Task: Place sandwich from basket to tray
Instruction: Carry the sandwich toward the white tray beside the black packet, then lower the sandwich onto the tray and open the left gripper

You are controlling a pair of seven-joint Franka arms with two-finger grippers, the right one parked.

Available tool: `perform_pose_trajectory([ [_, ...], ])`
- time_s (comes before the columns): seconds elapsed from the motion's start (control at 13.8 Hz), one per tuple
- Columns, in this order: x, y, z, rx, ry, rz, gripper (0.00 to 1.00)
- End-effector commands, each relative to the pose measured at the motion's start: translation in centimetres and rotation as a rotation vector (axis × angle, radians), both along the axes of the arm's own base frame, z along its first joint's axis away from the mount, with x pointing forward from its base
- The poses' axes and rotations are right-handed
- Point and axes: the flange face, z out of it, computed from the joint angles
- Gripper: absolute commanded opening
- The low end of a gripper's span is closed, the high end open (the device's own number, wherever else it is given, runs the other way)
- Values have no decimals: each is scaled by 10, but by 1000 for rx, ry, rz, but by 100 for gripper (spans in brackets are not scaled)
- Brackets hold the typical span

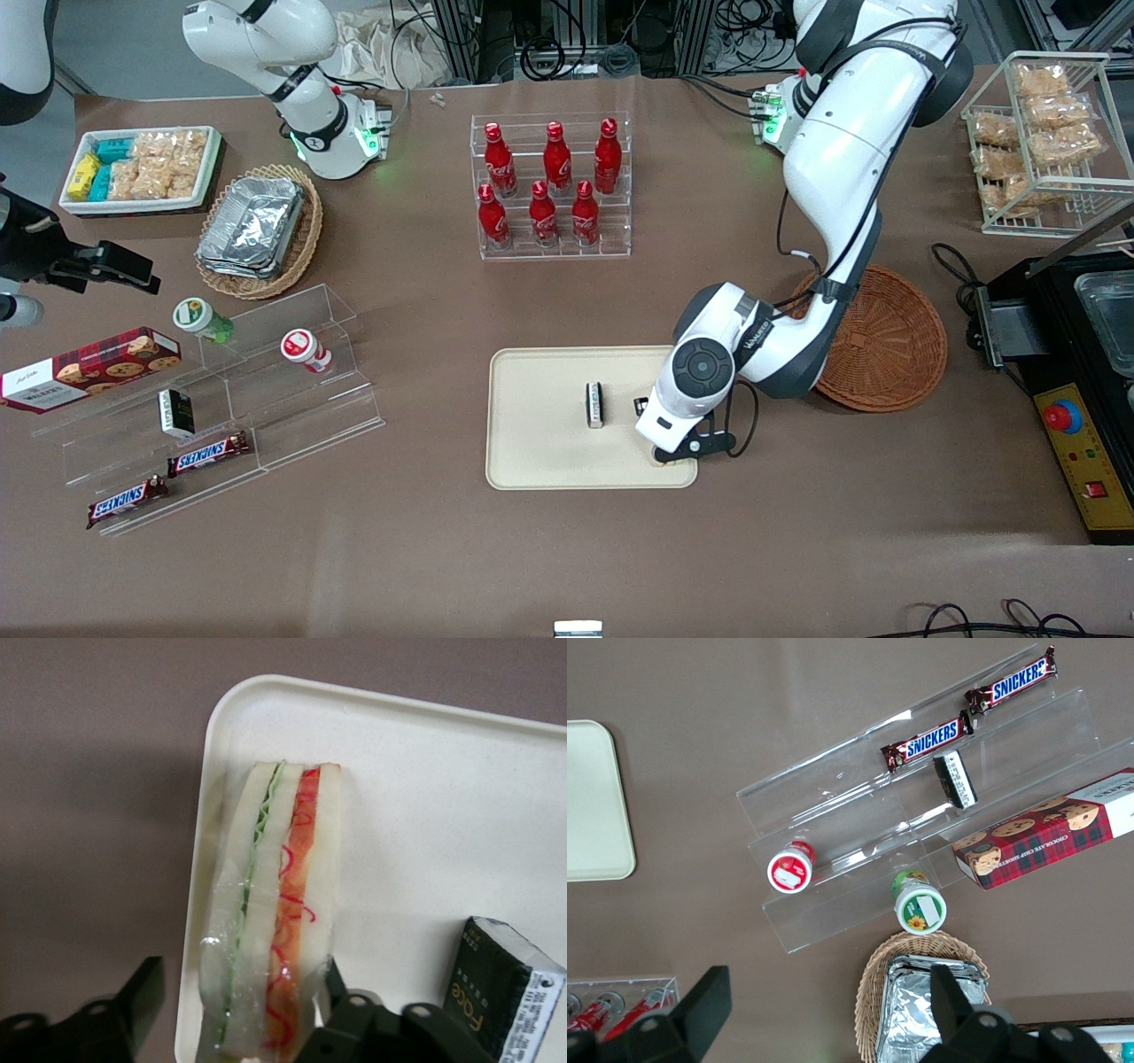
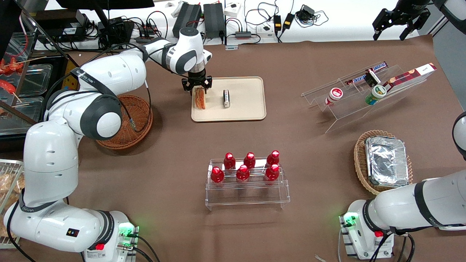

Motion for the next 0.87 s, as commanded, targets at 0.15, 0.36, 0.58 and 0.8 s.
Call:
perform_pose_trajectory([
  [0.15,3,-5,30,14,-54,50,100],
  [0.36,8,8,88,5,-91,76,100],
  [0.58,8,41,157,34,-107,112,100],
  [0.8,10,100,213,70,-74,91,100],
])
